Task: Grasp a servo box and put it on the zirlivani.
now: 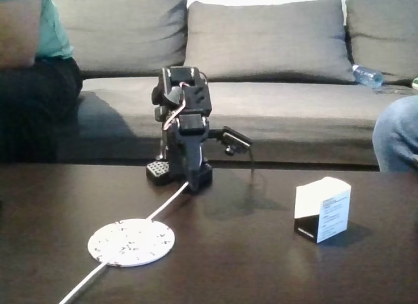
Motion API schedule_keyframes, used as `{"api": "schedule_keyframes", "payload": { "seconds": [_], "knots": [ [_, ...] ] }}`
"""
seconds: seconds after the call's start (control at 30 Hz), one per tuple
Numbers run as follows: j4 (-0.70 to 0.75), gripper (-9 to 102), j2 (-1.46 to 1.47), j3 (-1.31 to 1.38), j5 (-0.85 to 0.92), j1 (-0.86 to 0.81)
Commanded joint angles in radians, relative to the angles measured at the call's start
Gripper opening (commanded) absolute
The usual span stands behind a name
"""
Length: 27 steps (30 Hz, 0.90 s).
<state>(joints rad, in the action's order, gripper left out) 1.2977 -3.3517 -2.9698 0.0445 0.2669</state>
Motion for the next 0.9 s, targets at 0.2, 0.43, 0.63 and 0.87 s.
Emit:
{"api": "schedule_keyframes", "payload": {
  "seconds": [0.2,0.43,0.63,0.87],
  "knots": [
    [0.066,1,-0.002,0.000,-0.003,0.003],
    [0.066,1,-0.002,0.000,-0.005,-0.002],
    [0.066,1,-0.002,0.000,-0.003,0.006],
    [0.063,2,-0.002,0.000,0.003,0.006]
  ]
}}
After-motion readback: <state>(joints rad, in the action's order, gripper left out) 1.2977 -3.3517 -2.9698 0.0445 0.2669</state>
